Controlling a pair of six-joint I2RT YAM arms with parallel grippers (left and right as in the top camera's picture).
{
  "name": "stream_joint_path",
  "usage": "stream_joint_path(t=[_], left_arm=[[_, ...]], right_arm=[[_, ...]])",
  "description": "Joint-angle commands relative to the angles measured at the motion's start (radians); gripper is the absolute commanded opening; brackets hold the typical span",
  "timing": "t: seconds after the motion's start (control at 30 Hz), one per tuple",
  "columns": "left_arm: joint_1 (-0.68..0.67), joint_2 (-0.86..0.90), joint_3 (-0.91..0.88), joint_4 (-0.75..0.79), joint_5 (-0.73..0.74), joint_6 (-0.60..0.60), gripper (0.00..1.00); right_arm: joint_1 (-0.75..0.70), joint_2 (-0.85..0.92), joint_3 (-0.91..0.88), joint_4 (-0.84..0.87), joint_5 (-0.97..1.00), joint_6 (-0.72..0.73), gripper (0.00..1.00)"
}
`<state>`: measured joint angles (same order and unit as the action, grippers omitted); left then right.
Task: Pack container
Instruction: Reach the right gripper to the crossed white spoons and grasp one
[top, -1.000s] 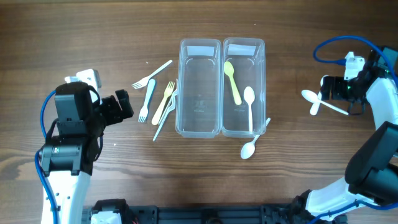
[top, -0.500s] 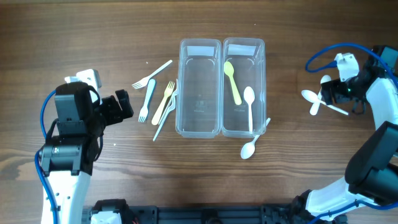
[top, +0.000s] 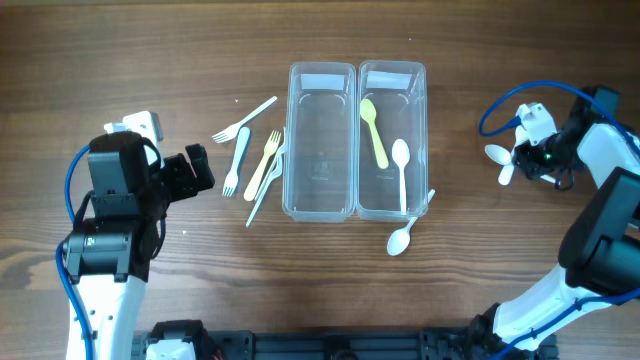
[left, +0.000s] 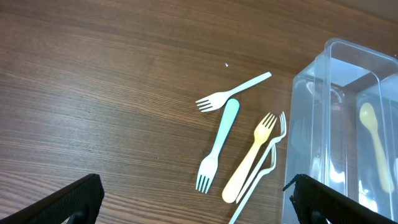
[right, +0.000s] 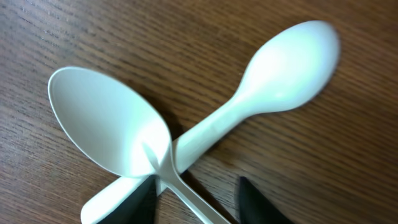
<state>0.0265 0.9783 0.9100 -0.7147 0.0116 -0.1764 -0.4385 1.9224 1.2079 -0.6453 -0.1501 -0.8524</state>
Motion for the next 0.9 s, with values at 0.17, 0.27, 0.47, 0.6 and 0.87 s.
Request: stream_joint_path(t=[0.17, 0.27, 0.47, 0.6, 0.87], left_arm=[[0.005, 0.0, 0.021, 0.002, -0.01, 0.013, 1.0], [0.005, 0.0, 0.021, 0.002, -0.01, 0.013, 1.0], [0.005, 0.0, 0.021, 0.002, -0.01, 0.013, 1.0], [0.005, 0.0, 0.021, 0.002, -0.01, 0.013, 1.0], [0.005, 0.0, 0.021, 0.002, -0.01, 0.013, 1.0]], right_arm=[[0.002, 0.019, -0.006, -0.006, -0.024, -0.025, 0.47], [0.002, 0.027, -0.006, -0.006, -0.024, -0.025, 0.43], [0.002, 0.064, -0.006, -0.02, -0.031, -0.022, 0.35], [0.002, 0.081, -0.006, -0.029, -0.032, -0.008, 0.34], [0.003, 0.074, -0.003, -0.041, -0.035, 0.056, 0.15]])
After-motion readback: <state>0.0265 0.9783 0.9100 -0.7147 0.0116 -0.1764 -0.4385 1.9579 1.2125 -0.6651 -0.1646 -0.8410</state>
